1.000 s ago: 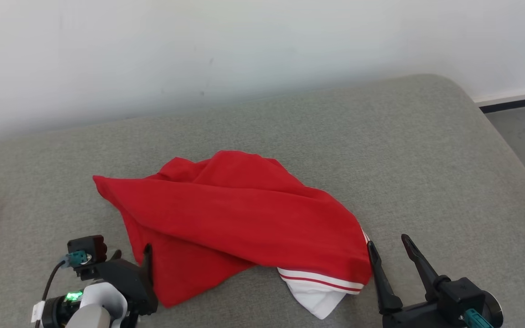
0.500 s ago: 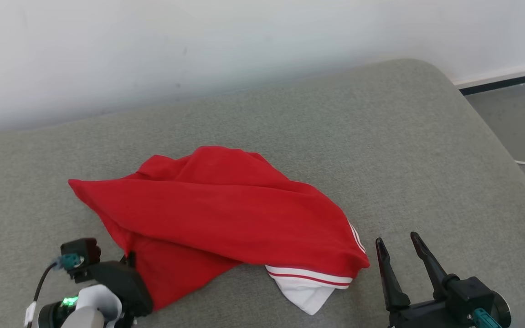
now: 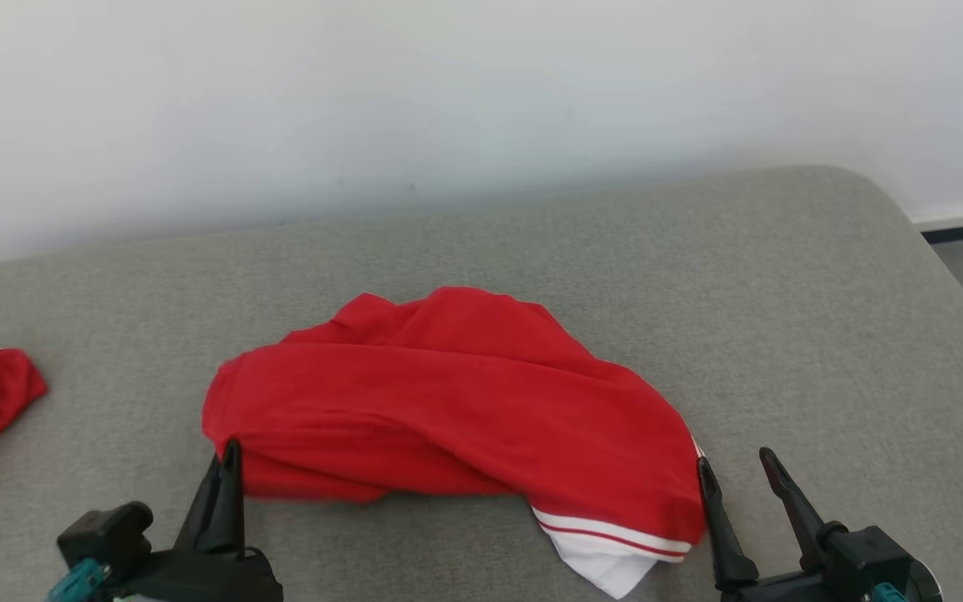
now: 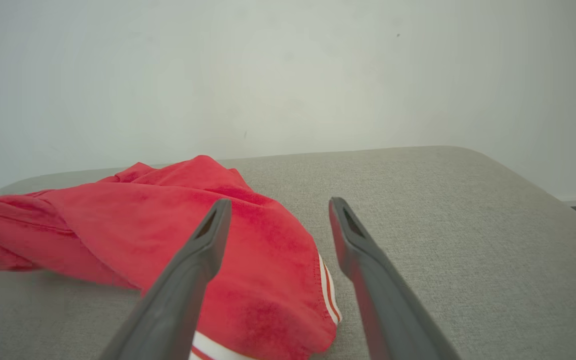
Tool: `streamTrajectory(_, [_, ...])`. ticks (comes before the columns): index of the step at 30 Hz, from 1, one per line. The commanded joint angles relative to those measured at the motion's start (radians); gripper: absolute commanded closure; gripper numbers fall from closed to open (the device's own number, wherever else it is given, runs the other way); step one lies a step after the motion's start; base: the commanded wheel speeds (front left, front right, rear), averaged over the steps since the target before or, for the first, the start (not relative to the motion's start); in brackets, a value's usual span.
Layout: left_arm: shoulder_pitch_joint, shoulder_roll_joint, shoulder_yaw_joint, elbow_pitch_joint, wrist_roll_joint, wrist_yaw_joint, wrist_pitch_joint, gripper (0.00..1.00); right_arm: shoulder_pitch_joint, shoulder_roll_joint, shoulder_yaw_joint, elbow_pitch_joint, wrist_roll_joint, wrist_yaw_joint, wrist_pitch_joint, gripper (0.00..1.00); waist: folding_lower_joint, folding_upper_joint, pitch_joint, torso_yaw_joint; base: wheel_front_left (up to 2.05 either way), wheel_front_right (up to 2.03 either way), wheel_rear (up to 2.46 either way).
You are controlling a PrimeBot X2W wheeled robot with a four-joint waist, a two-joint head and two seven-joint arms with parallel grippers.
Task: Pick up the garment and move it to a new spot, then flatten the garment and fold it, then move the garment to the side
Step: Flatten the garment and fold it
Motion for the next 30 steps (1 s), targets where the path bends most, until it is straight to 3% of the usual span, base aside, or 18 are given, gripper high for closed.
streamTrajectory(1, [0.035, 0.008, 0.001, -0.072, 0.008, -0.012, -0.027, 1.00, 0.007, 0.000, -0.001, -0.001, 0.005, -0.002, -0.001, 0.00, 0.0001, 0.0000, -0.023, 0.030, 0.00, 0.00, 0.00])
streamTrajectory(4, [0.069, 0.019, -0.012, -0.157, 0.025, -0.029, -0.042, 1.00, 0.002, 0.000, 0.006, -0.001, 0.008, -0.002, 0.000, 0.00, 0.0001, 0.0000, -0.027, 0.034, 0.00, 0.00, 0.00])
streamTrajectory(13, [0.189, 0.053, -0.051, -0.158, 0.045, -0.011, 0.043, 1.00, 0.000, 0.000, -0.004, 0.005, 0.016, -0.002, -0.005, 0.00, 0.0001, 0.0000, -0.022, 0.031, 0.00, 0.00, 0.00])
streamTrajectory(18, [0.238, 0.071, -0.061, -0.126, 0.062, 0.028, 0.108, 1.00, 0.001, 0.000, -0.015, 0.009, 0.020, -0.002, -0.007, 0.00, 0.0001, 0.0000, -0.017, 0.031, 0.00, 0.00, 0.00])
streamTrajectory(19, [0.239, 0.072, -0.061, -0.121, 0.062, 0.033, 0.116, 0.87, -0.001, 0.000, -0.017, 0.011, 0.021, -0.002, -0.007, 0.00, 0.0001, 0.0000, -0.017, 0.031, 0.00, 0.00, 0.00])
streamTrajectory(20, [0.236, 0.074, -0.060, -0.115, 0.067, 0.042, 0.119, 0.51, -0.003, 0.000, -0.017, 0.013, 0.022, -0.002, -0.007, 0.00, 0.0001, 0.0000, -0.017, 0.031, 0.00, 0.00, 0.00])
streamTrajectory(21, [0.235, 0.076, -0.059, -0.106, 0.073, 0.052, 0.121, 0.00, -0.005, 0.000, -0.018, 0.014, 0.022, -0.002, -0.007, 0.00, 0.0001, 0.0000, -0.017, 0.031, 0.00, 0.00, 0.00])
streamTrajectory(25, [0.225, 0.064, -0.044, -0.092, 0.067, 0.077, 0.085, 0.00, -0.013, 0.000, -0.018, 0.020, 0.024, -0.002, -0.005, 0.00, 0.0001, 0.0000, -0.023, 0.028, 0.00, 0.00, 0.00])
streamTrajectory(30, [0.221, 0.038, 0.003, -0.123, 0.063, 0.094, -0.037, 0.00, -0.009, 0.000, -0.025, 0.026, 0.023, -0.002, -0.004, 0.00, 0.0001, 0.0000, -0.038, 0.025, 0.00, 0.00, 0.00])
